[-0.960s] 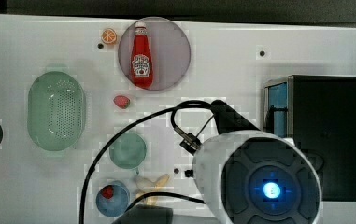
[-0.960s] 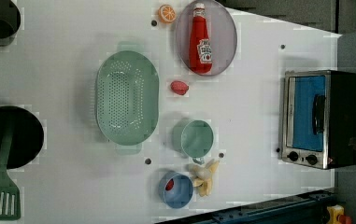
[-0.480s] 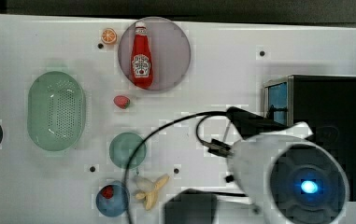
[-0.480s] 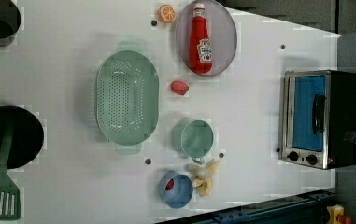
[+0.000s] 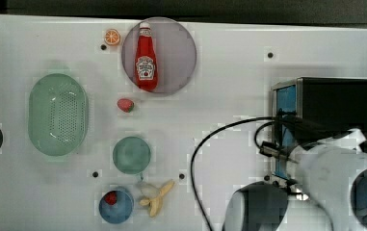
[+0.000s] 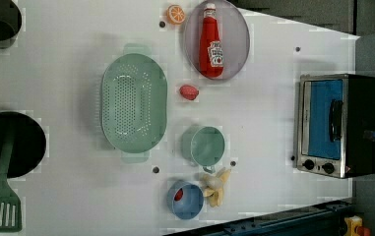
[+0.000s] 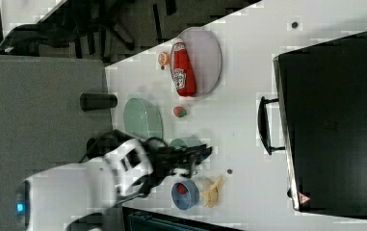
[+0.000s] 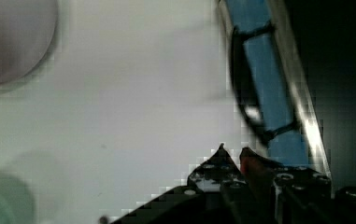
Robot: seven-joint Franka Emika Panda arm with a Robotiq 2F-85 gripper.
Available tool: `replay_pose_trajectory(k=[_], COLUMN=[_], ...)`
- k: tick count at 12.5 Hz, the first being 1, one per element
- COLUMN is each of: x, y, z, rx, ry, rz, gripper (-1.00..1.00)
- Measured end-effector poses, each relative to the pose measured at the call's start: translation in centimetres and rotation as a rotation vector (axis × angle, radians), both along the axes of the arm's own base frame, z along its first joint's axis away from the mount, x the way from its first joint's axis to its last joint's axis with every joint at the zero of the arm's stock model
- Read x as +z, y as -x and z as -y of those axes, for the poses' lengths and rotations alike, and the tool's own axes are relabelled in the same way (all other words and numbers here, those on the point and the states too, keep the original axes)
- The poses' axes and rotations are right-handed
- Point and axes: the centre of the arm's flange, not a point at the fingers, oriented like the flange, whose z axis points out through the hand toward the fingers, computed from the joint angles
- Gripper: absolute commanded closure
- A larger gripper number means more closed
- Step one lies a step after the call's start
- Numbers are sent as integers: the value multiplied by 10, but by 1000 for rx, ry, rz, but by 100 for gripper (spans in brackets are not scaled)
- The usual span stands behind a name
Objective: Flap open oven.
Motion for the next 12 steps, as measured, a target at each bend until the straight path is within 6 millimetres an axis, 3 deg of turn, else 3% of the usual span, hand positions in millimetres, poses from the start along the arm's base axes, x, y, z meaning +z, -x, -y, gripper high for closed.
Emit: replay_pose_trajectory(k=[3, 8, 12], x=[-40, -99, -136], y=[-7, -29, -30], z=[36, 54, 58], rx=[36, 92, 100], ry=[19, 86, 88], rz=[-13, -25, -81], gripper=[65, 65, 65])
